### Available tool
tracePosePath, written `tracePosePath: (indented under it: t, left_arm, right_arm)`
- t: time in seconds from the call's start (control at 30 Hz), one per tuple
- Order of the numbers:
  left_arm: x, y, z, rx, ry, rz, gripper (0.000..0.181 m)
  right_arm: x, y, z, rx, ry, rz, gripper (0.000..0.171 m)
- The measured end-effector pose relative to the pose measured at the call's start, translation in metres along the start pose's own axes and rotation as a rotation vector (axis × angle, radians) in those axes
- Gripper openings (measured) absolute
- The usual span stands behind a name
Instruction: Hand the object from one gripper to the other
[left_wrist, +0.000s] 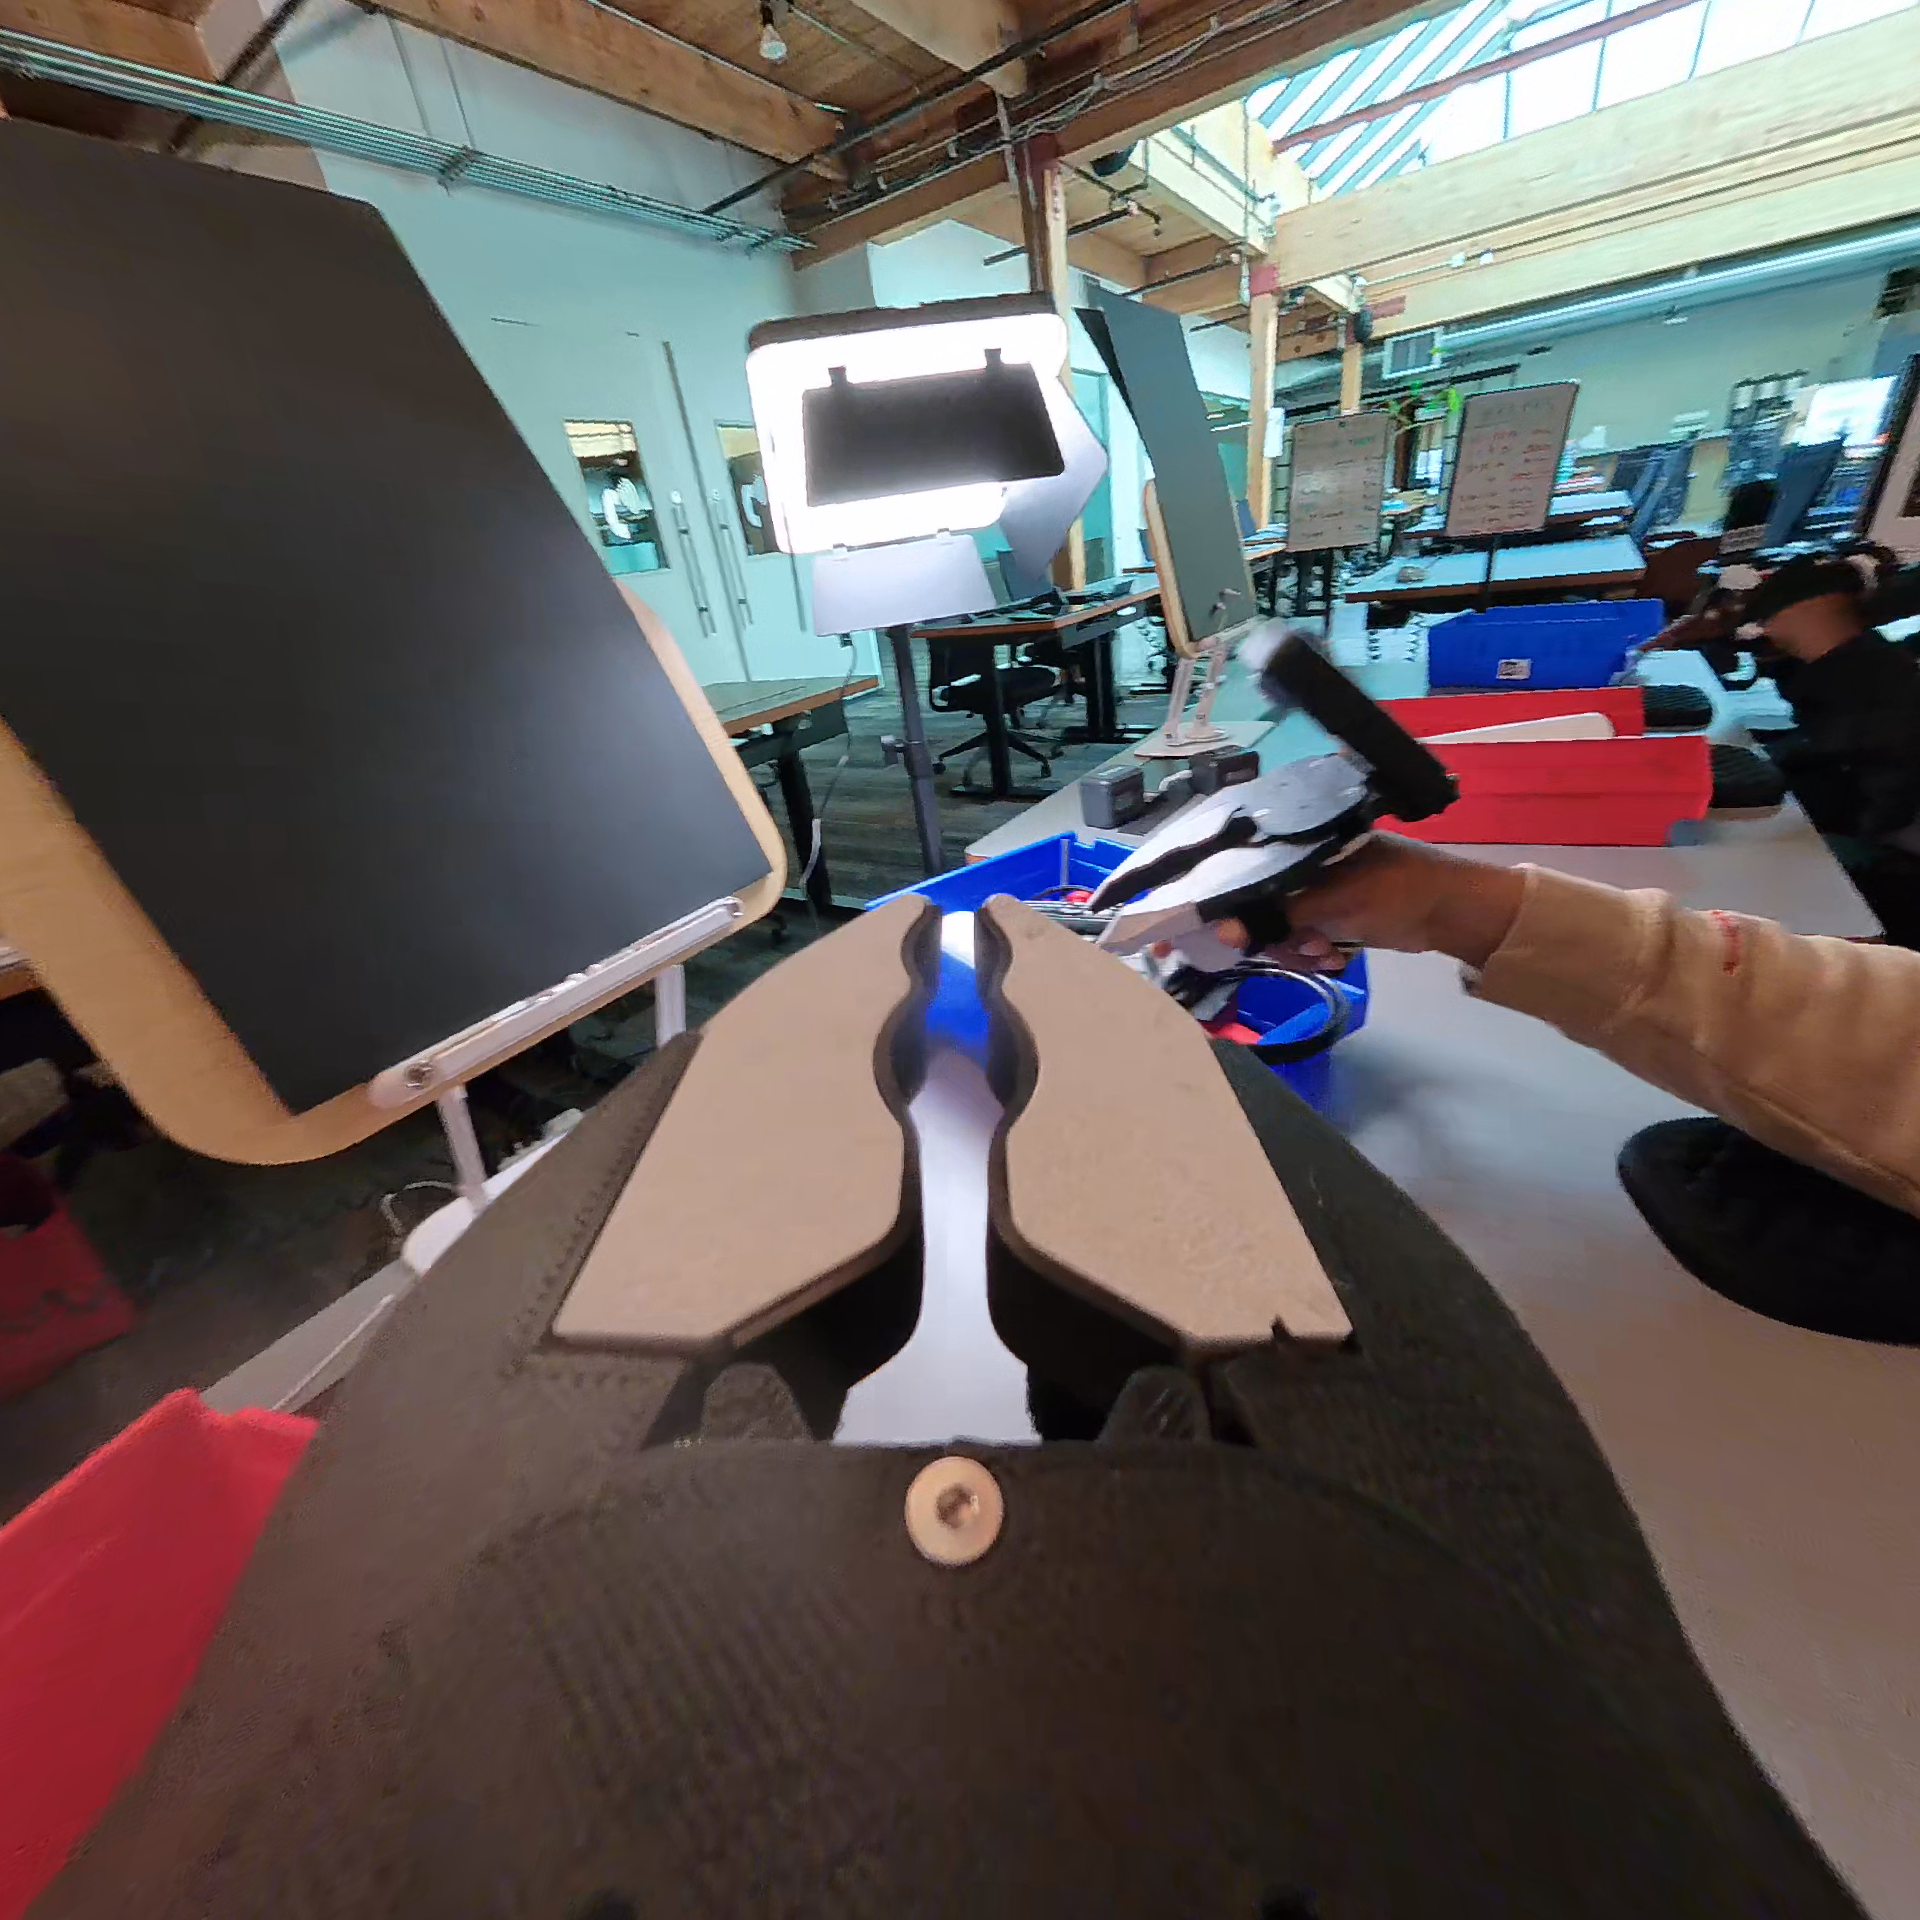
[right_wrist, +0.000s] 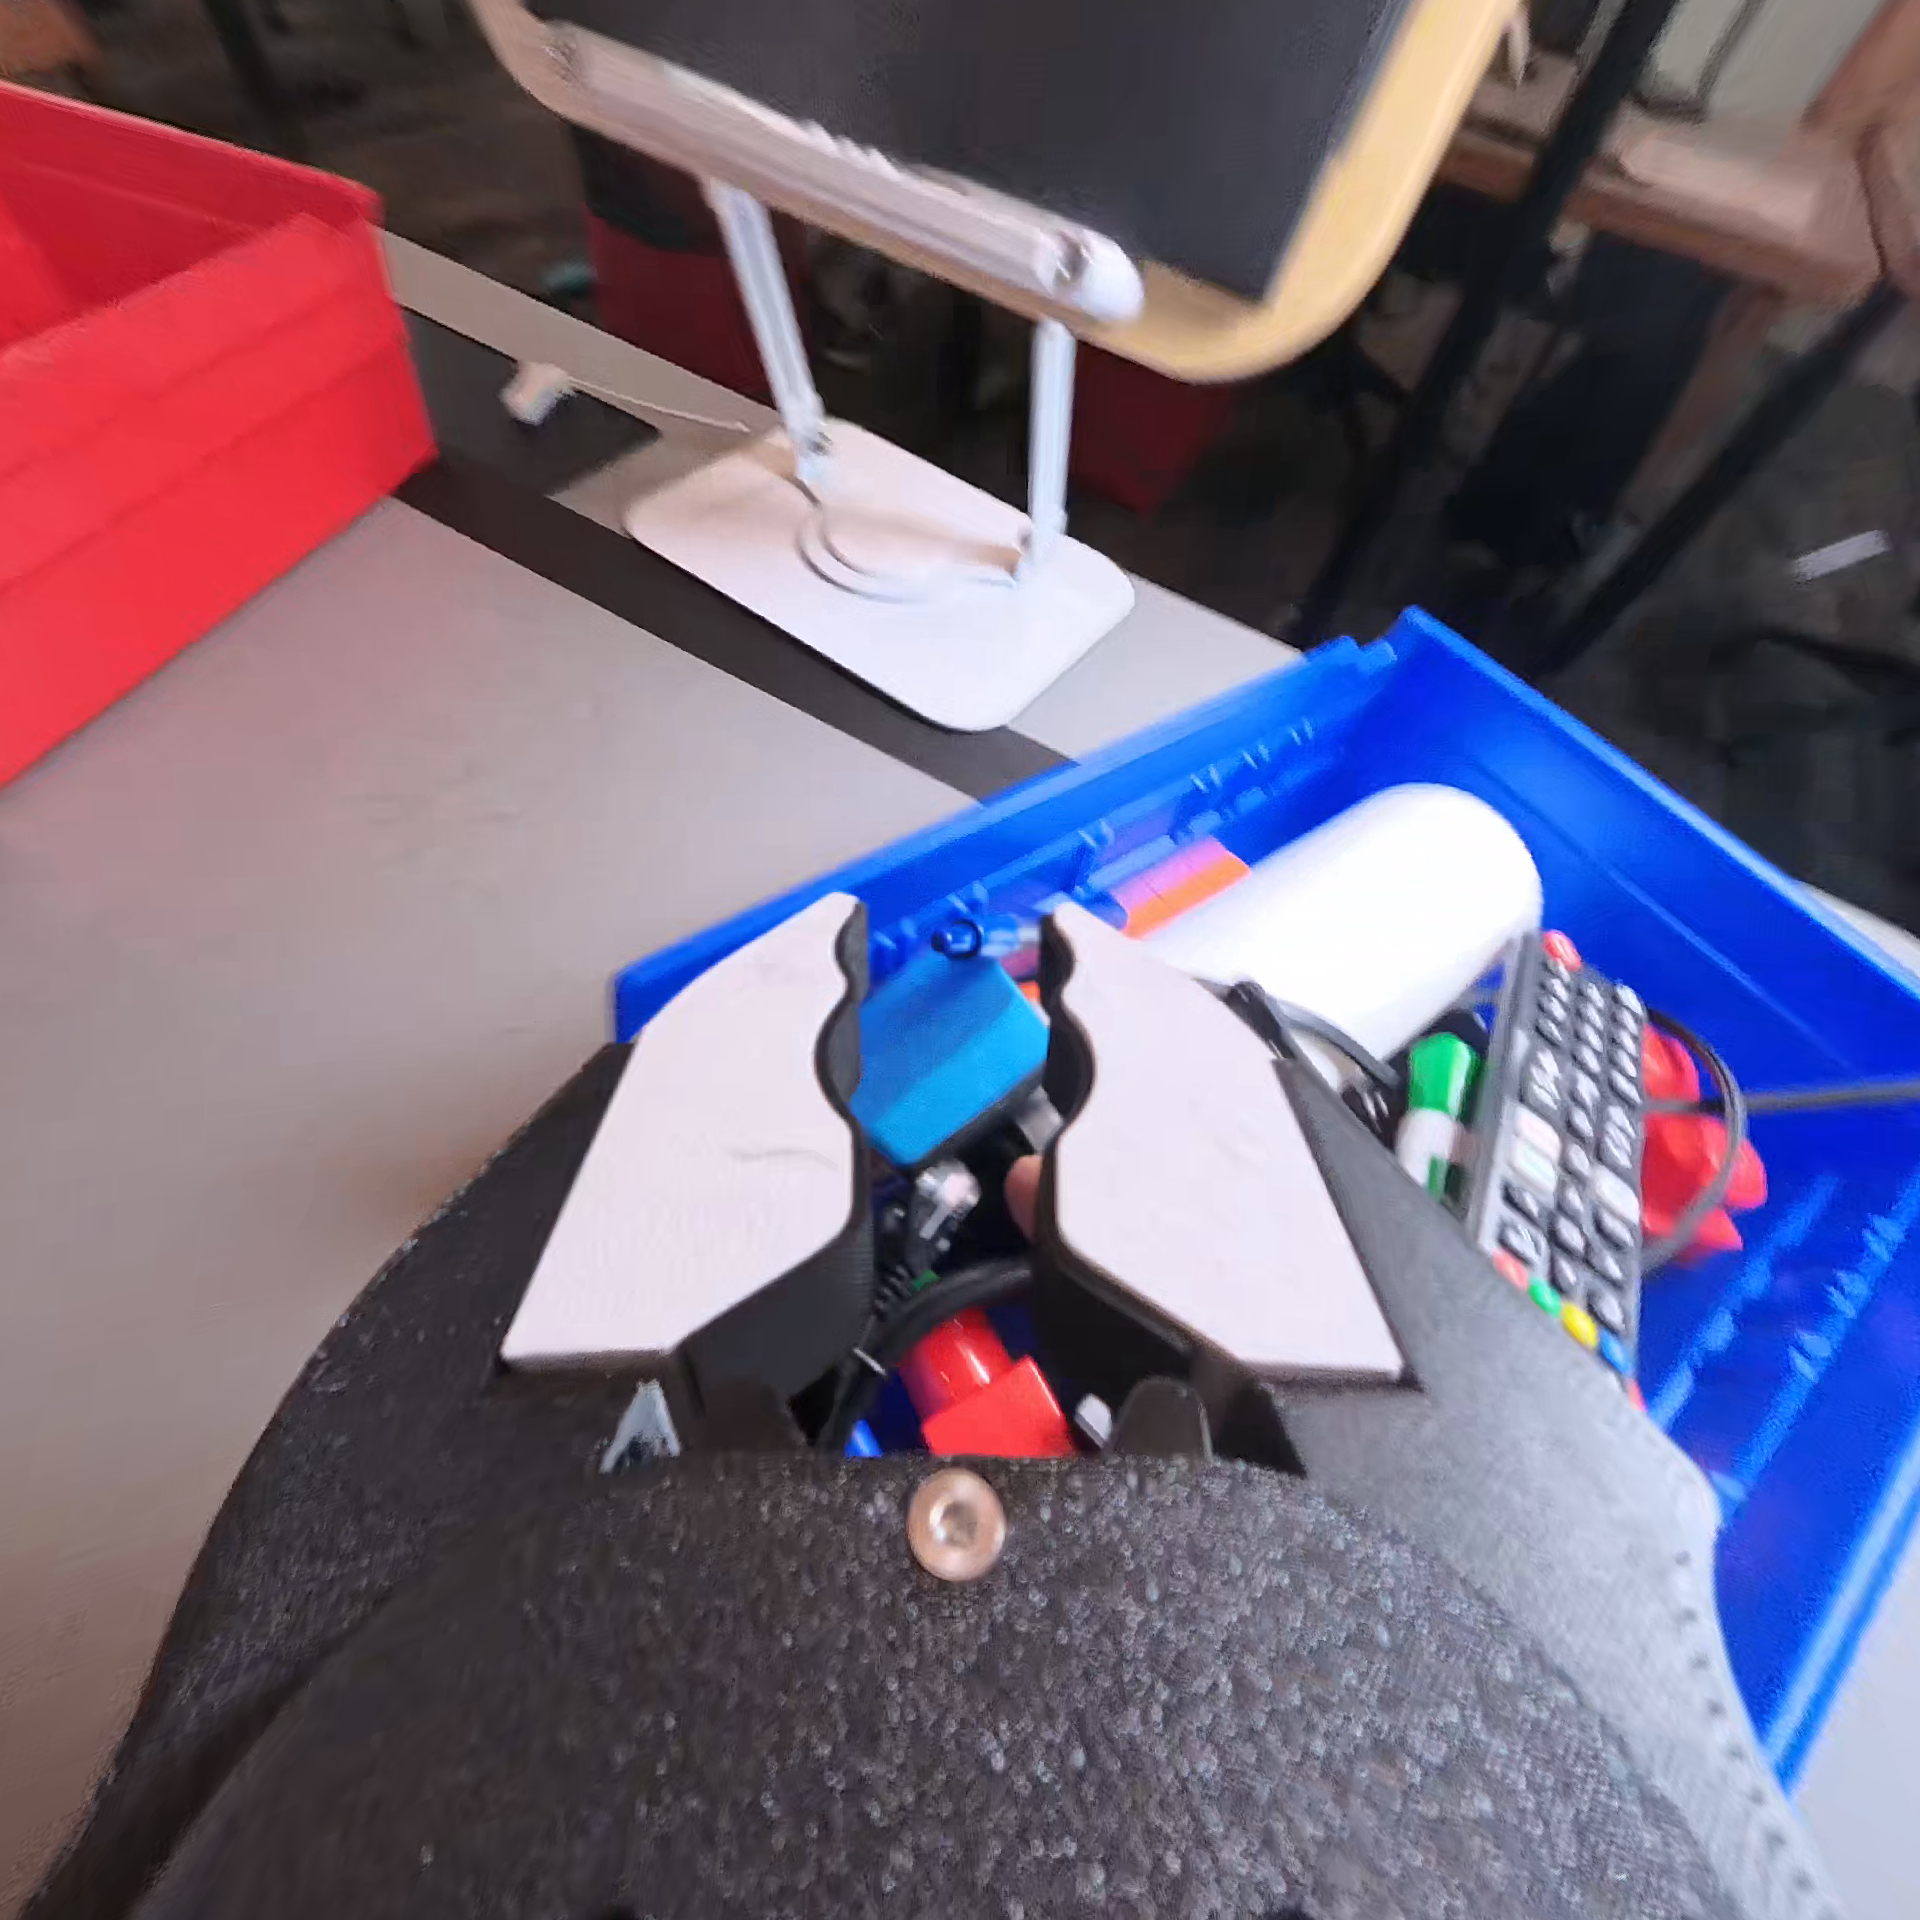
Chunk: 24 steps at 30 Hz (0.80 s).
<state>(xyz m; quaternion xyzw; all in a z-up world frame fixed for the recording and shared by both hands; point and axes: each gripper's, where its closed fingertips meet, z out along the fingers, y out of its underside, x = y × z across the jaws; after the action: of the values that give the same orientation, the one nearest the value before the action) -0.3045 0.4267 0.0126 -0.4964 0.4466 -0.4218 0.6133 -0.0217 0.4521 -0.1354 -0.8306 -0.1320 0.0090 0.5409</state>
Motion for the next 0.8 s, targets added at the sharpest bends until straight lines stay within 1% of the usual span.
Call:
tracePosePath:
  t: [0.03,0.1,0.23,0.3,0.4,0.5,0.6,0.67,0.73,0.8]
  left_arm:
    - [-0.005,-0.001,-0.002,0.005,-0.024,0.011,0.005]
    - [-0.017,-0.003,-0.008,0.019,-0.070,0.027,0.003]
    - [-0.042,-0.002,-0.021,0.017,-0.150,0.010,0.002]
    - [-0.057,0.002,-0.029,-0.005,-0.211,0.006,0.003]
    - [-0.081,0.010,-0.043,-0.063,-0.300,0.032,0.008]
    - [-0.104,0.030,-0.058,-0.183,-0.340,0.024,0.017]
    - [-0.120,0.066,-0.067,-0.350,-0.277,-0.039,0.019]
    - [-0.125,0.098,-0.076,-0.512,-0.227,-0.053,0.023]
    - [-0.117,0.126,-0.089,-0.674,-0.157,-0.033,0.027]
    - [-0.092,0.146,-0.101,-0.785,-0.047,-0.005,0.031]
  right_arm:
    - [-0.009,-0.011,-0.005,0.046,-0.050,-0.011,0.036]
    - [-0.018,-0.034,-0.021,0.162,-0.112,-0.001,0.036]
    - [-0.028,-0.069,-0.051,0.347,-0.173,0.018,0.030]
    - [-0.039,-0.079,-0.058,0.397,-0.202,0.000,0.028]
    - [-0.063,-0.084,-0.060,0.426,-0.232,-0.106,0.027]
    - [-0.089,-0.082,-0.059,0.427,-0.265,-0.217,0.027]
    - [-0.113,-0.077,-0.056,0.417,-0.331,-0.267,0.025]
    - [-0.124,-0.072,-0.052,0.403,-0.366,-0.287,0.025]
    - [-0.130,-0.064,-0.046,0.374,-0.384,-0.314,0.024]
    - [-0.129,-0.057,-0.040,0.347,-0.377,-0.333,0.024]
